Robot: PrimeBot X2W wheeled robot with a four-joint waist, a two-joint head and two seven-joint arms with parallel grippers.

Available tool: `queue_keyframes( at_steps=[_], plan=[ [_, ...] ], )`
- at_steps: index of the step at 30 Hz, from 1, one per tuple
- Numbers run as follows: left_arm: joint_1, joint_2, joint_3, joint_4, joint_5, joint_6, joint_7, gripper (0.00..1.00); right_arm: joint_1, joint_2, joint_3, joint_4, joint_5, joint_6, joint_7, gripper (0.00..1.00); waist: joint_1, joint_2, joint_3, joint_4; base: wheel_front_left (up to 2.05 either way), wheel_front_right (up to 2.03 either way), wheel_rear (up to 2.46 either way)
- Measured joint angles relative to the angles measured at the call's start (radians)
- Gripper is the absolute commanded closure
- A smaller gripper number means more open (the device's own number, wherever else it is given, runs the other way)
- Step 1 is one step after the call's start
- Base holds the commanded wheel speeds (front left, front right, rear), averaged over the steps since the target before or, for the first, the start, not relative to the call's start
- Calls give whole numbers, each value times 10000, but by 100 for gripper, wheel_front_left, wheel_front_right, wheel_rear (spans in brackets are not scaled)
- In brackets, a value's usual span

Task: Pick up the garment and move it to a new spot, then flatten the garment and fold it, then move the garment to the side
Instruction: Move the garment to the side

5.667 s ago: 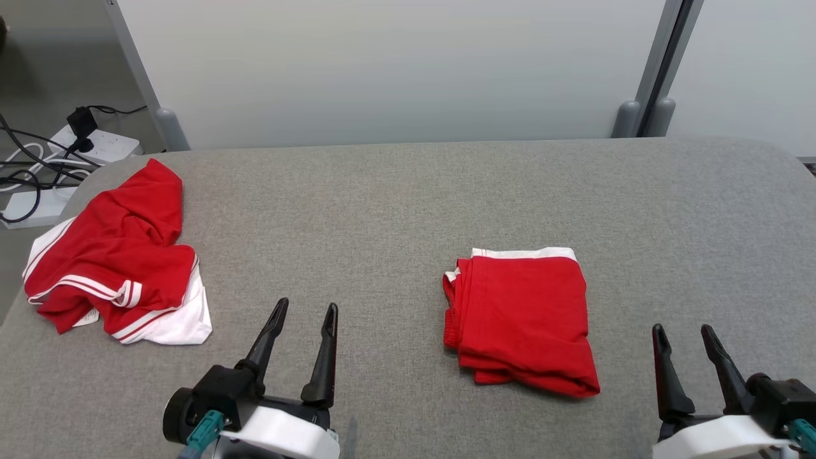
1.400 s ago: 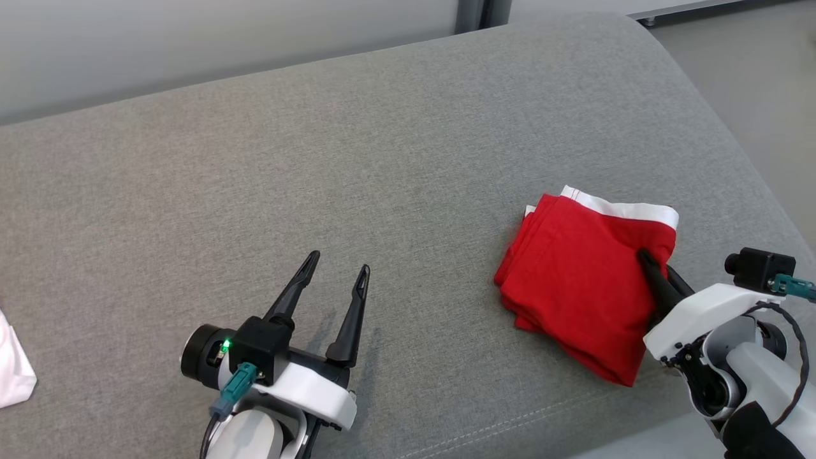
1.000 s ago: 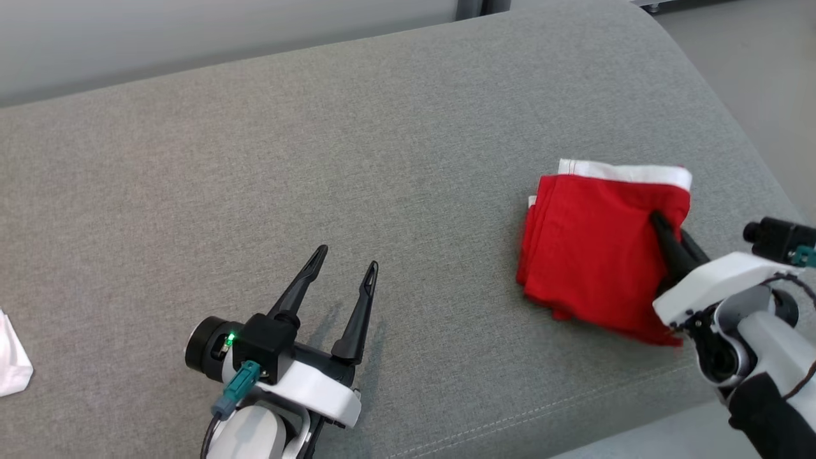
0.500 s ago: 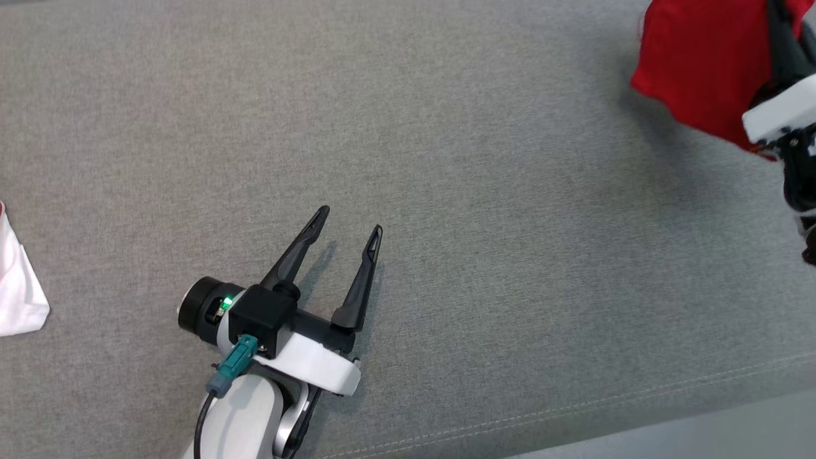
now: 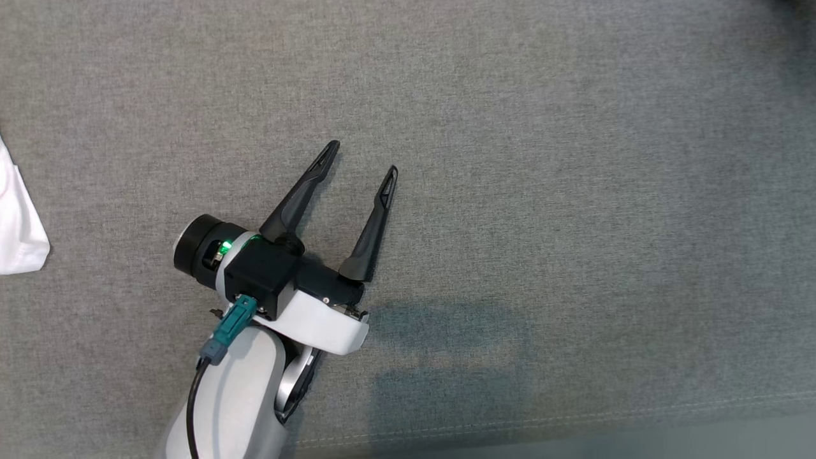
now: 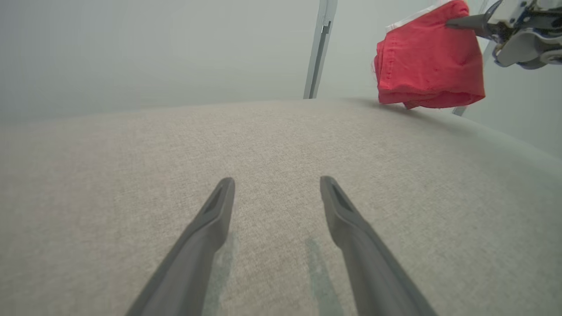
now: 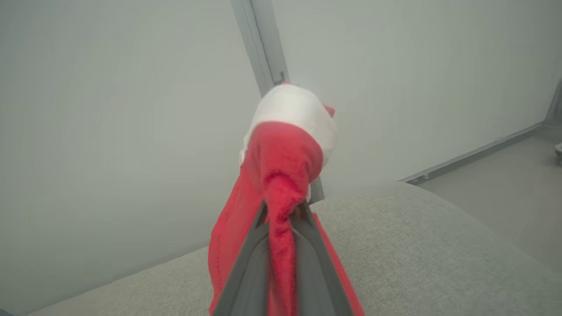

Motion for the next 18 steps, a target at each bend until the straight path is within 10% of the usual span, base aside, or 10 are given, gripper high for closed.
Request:
queue_keyframes(
  at_steps=[18],
  plan=[
    [-309, 284, -140, -359, -33, -119, -128, 0, 1009, 92, -5680, 1083, -3885, 0, -15, 100, -1, 1, 685, -541, 0, 0, 0]
  ],
)
